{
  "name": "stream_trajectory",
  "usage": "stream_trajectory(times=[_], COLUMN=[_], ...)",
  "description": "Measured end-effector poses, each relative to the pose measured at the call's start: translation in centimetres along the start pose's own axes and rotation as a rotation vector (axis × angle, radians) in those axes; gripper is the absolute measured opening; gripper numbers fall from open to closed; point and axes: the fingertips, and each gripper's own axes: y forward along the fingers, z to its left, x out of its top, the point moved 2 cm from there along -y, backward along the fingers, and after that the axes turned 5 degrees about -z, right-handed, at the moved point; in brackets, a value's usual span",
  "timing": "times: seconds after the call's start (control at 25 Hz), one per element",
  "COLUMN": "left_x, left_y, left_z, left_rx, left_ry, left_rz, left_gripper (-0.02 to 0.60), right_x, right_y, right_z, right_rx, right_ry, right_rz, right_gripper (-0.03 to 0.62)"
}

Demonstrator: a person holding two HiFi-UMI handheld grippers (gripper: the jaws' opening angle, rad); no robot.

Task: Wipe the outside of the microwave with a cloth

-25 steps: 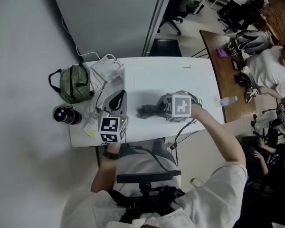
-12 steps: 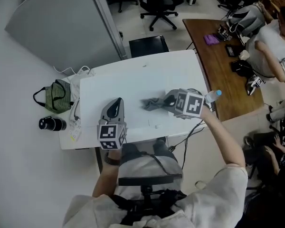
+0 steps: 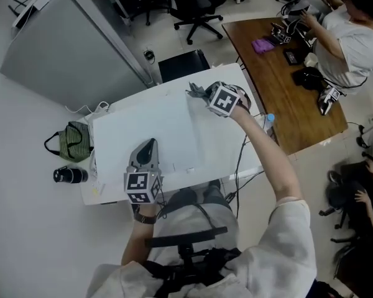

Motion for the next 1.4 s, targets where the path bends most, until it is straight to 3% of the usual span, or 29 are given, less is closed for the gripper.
stream_trajectory(times=[0.08,0.2,0.4,0.56,0.64,0.76,0.96,1.12,1.32,1.4], left_x=[0.3,0.5,-0.3,-0.6,-0.8,-0.7,-0.6,-0.5,-1.0,-1.4], left_y=[0.3,0.8,1.7,2.8,3.4,4.3,5.5,5.6,5.2,5.2], left_z=[-0.7,-1.4,-1.0,-0.9,-1.2,-1.4,-1.9,-1.7,-1.1,-0.8], left_rx=[-0.003,0.000,0.004,0.001,-0.007,-0.021,-0.032,-0.026,0.003,0.021], left_ry=[0.008,0.023,0.019,0.009,0.006,0.010,0.020,0.021,0.023,0.024], left_rz=[-0.004,0.000,0.016,0.028,0.037,0.040,0.036,0.040,0.040,0.041], left_gripper=[0.026,0.026,0.026,0.026,0.026,0.026,0.026,0.026,0.026,0.026], right_x=[-0.5,-3.2,-7.7,-9.8,-10.8,-12.8,-13.1,-12.4,-11.2,-10.6], right_y=[1.0,0.7,-1.5,-5.2,-5.7,-3.3,1.8,6.5,11.7,12.8], right_z=[1.9,6.8,18.6,25.5,26.8,25.3,17.2,10.2,4.4,1.8], right_rx=[0.072,0.187,0.487,0.686,0.733,0.695,0.550,0.450,0.384,0.312], right_ry=[-0.044,-0.173,-0.300,-0.315,-0.287,-0.243,-0.233,-0.191,-0.097,-0.052], right_rz=[-0.002,0.079,0.138,0.173,0.185,0.210,0.236,0.269,0.248,0.252], right_gripper=[0.021,0.021,0.021,0.021,0.021,0.021,0.021,0.021,0.021,0.021])
